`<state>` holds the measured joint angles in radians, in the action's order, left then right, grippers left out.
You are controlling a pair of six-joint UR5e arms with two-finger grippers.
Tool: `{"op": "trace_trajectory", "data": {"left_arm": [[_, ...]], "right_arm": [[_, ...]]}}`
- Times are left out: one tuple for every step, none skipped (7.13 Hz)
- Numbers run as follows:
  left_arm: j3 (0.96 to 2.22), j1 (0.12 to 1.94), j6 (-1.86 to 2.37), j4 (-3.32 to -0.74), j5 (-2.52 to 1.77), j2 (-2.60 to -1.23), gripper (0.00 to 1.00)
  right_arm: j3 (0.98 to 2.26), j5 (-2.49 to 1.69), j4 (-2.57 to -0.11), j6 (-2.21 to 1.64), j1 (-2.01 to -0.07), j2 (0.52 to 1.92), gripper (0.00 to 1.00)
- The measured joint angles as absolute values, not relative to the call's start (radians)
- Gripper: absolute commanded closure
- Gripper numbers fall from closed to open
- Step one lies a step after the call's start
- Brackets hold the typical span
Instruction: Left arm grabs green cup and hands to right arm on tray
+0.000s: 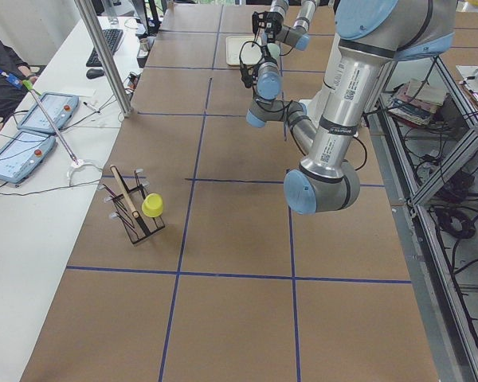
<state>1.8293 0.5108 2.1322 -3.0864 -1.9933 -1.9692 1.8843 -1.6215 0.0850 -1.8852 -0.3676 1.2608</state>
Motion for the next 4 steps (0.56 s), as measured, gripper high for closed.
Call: {"op": "trace_trajectory", "data": {"left_arm": [[1.829,0.51,2.132,-3.086,-1.993,-1.97,0.55],[1.829,0.51,2.133,-3.086,-1.993,-1.97,0.55],[1.83,0.51,2.133,-3.086,-1.993,-1.97,0.55],[1.83,0.511,2.133,-3.086,-1.993,-1.97,0.55]], "right_arm": [[1.879,-1.61,0.084,-1.885,-0.367,1.248,0.04],[1.866,-1.604,0.083,-1.885,-0.367,1.232,0.05],[1.85,-1.601,0.083,-1.885,-0.367,1.217,0.1],[1.842,-1.599,0.083,-1.885,-0.365,1.209,0.18]]}}
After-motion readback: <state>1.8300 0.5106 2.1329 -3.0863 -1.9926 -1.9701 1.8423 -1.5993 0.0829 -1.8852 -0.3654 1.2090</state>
